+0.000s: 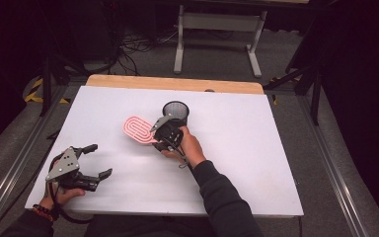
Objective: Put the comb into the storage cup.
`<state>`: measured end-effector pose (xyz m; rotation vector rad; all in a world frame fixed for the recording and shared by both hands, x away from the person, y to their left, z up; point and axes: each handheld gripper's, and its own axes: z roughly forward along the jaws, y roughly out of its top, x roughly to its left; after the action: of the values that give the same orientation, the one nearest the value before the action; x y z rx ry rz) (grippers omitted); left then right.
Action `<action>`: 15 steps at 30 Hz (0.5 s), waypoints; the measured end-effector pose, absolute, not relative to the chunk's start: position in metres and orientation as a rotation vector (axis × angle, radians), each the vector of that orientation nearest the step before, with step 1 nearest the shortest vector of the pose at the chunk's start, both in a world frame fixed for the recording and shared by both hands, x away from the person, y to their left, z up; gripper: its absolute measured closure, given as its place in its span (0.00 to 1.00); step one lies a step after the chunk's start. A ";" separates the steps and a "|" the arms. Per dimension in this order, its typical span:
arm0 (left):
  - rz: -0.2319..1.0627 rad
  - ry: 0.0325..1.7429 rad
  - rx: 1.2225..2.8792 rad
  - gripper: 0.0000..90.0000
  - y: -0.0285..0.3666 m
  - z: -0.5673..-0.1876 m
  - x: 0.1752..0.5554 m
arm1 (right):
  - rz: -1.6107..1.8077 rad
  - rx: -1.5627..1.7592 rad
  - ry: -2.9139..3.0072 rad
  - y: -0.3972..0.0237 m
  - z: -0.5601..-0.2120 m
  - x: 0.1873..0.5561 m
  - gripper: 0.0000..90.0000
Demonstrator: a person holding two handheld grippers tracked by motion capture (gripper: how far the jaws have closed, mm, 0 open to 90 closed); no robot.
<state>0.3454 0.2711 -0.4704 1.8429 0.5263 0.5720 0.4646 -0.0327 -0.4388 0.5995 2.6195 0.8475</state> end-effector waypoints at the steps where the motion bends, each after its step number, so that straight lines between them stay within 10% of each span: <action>1: 0.572 0.526 1.843 0.07 0.271 -0.470 0.345 | 0.887 0.613 2.589 -0.037 -0.437 0.463 0.77; 15: 0.596 0.542 1.831 0.08 0.272 -0.468 0.347 | 1.117 0.642 2.427 -0.063 -0.431 0.446 0.77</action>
<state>0.3468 0.2717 -0.4681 1.8312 0.5420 0.5959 0.4462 -0.0635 -0.4309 0.6423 2.4271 1.1174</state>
